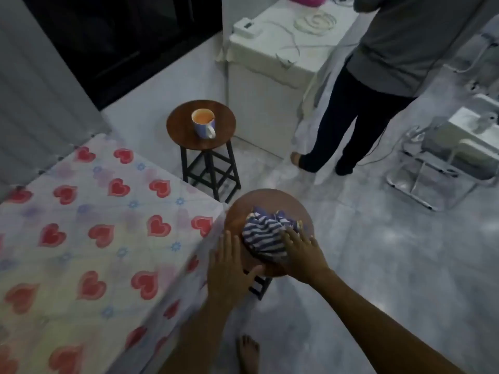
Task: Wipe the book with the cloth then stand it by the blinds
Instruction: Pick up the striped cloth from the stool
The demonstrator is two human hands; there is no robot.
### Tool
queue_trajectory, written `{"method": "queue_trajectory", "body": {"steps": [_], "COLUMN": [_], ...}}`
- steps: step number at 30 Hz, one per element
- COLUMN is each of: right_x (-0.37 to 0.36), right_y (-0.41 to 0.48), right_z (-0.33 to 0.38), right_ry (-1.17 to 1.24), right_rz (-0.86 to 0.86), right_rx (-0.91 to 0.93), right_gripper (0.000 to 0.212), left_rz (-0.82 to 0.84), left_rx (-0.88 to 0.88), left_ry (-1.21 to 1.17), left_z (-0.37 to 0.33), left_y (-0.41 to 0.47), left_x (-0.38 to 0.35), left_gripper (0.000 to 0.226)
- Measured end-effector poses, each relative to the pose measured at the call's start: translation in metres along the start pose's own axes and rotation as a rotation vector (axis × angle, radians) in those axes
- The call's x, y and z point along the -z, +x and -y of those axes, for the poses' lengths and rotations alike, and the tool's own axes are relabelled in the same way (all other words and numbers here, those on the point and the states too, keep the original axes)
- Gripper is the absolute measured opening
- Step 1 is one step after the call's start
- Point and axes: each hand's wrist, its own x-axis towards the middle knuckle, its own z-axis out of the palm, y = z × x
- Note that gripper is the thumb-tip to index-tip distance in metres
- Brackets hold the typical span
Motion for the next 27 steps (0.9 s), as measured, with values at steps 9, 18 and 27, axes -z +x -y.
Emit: {"method": "queue_trajectory", "body": {"steps": [9, 18, 27], "right_x": [-0.039, -0.043, -0.050], "right_y": [0.070, 0.086, 0.082], "right_z": [-0.027, -0.031, -0.028], "right_ry": [-0.187, -0.087, -0.047], "right_rz": [-0.023, -0.004, -0.101], "right_rx": [0.331, 0.330, 0.327], "right_gripper": [0.100, 0.082, 0.080], "left_rz": [0.075, 0.142, 0.173], "left_rx": [-0.008, -0.017, 0.010], "left_ry": [0.073, 0.134, 0.173], "left_z": [0.021, 0.018, 0.013], "left_y": [0.044, 0.050, 0.047], "left_x": [-0.053, -0.057, -0.060], "left_gripper": [0.114, 0.108, 0.104]}}
